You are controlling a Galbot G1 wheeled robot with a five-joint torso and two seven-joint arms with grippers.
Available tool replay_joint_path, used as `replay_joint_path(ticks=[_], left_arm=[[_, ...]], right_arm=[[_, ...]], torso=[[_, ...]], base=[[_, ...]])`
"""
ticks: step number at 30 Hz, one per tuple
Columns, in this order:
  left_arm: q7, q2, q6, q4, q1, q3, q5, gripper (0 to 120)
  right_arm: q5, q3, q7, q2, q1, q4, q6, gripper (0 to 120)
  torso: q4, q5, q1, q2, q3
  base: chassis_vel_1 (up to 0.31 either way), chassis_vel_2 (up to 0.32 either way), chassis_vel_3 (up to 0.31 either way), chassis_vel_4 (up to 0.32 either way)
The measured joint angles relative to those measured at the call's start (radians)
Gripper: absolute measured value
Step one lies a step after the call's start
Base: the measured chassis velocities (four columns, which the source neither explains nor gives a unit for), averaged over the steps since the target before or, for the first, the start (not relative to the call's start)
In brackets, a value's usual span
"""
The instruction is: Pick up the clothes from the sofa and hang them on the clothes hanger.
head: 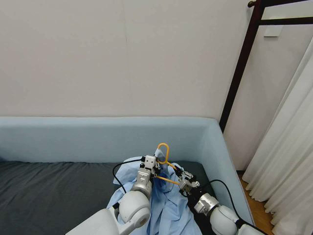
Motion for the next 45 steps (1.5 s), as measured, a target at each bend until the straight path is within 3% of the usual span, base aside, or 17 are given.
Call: replay_joint_path(ticks=[7,10,14,15,17,19,20,24,26,29,35,38,39,42,43,45], left_arm=[[0.023,0.03,-0.005,-0.018,0.078,-0.028,0.104,3],[0.013,0.058,0.023,-0.044,0.101,-0.06,0.142,17],[0.027,0.105,0.027,-0.068,0.132,-0.09,0.172,27],[0.075,0.14,0.023,-0.091,0.173,-0.128,0.192,36],[0.099,0.156,0.016,-0.102,0.193,-0.146,0.198,40],[0.152,0.23,-0.03,-0.128,0.268,-0.18,0.224,50],[0.152,0.23,-0.03,-0.128,0.268,-0.18,0.224,50],[0.299,0.297,-0.264,-0.119,0.374,-0.308,0.227,67],[0.327,0.311,-0.31,-0.118,0.371,-0.332,0.213,72],[0.462,0.4,-0.396,-0.113,0.318,-0.389,0.145,87],[0.645,0.486,-0.455,-0.047,0.182,-0.394,0.005,99],[0.838,0.526,-0.441,0.058,0.048,-0.345,-0.141,100],[0.838,0.526,-0.441,0.058,0.048,-0.345,-0.141,100],[1.113,0.511,-0.425,0.223,-0.166,-0.195,-0.244,100],[1.113,0.511,-0.425,0.223,-0.166,-0.195,-0.244,100],[1.243,0.479,-0.427,0.308,-0.276,-0.099,-0.262,100]], right_arm=[[0.019,-0.005,-0.005,-0.011,0.011,0.01,-0.002,5],[0.025,-0.005,-0.009,-0.011,0.016,0.009,0.001,5],[0.033,-0.003,-0.011,-0.011,0.022,0.006,0.01,5],[0.039,0.006,-0.011,-0.011,0.026,0.005,0.018,5],[0.04,0.01,-0.012,-0.011,0.028,0.004,0.021,5],[0.02,0.037,-0.013,-0.011,0.024,-0.006,0.037,5],[0.02,0.037,-0.013,-0.011,0.024,-0.006,0.037,5],[-0.065,0.097,0.001,-0.009,-0.021,-0.007,0.067,5],[-0.101,0.109,0.006,-0.007,-0.029,-0.009,0.081,5],[-0.2,0.12,0.011,0.002,-0.03,-0.045,0.131,5],[-0.252,0.135,0.014,0.005,-0.026,-0.076,0.172,5],[-0.255,0.141,0.014,0.0,-0.022,-0.068,0.175,5],[-0.255,0.141,0.014,0.0,-0.022,-0.068,0.175,5],[-0.257,0.152,0.01,-0.012,-0.029,-0.047,0.177,5],[-0.257,0.152,0.01,-0.012,-0.029,-0.047,0.177,5],[-0.263,0.159,0.008,-0.022,-0.039,-0.035,0.18,5]], torso=[[-0.0001,-0.0001,0.0,0.0,0.0],[-0.0004,0.0,0.0,0.0,0.0],[-0.0003,0.0001,0.0,0.0,0.0],[0.0003,0.0,0.0,0.0,0.0],[0.0,-0.0005,0.0,0.0,0.0],[0.0001,0.0003,0.0,0.0,0.0],[0.0001,0.0003,0.0,0.0,0.0],[0.0002,-0.0002,0.0,0.0,0.0],[-0.0002,-0.0003,0.0,0.0,0.0],[-0.0004,0.0001,0.0,0.0,0.0],[-0.0001,0.0,0.0,0.0,0.0],[-0.0004,0.0,0.0,0.0,0.0],[-0.0004,0.0,0.0,0.0,0.0],[0.0007,0.0003,0.0,0.0,0.0],[0.0007,0.0003,0.0,0.0,0.0],[0.0001,-0.0003,0.0,0.0,0.0]], base=[[0.0,0.0,0.0,0.0],[0.0,0.0,0.0,0.0],[0.0,0.0,0.0,0.0],[0.0,0.0,0.0,0.0],[0.0,0.0,0.0,0.0],[0.0,0.0,0.0,0.0],[0.0,0.0,0.0,0.0],[0.0,0.0,0.0,0.0],[0.0,0.0,0.0,0.0],[0.0,0.0,0.0,0.0],[0.0,0.0,0.0,0.0],[0.0,0.0,0.0,0.0],[0.0,0.0,0.0,0.0],[0.0,0.0,0.0,0.0],[0.0,0.0,0.0,0.0],[0.0,0.0,0.0,0.0]])
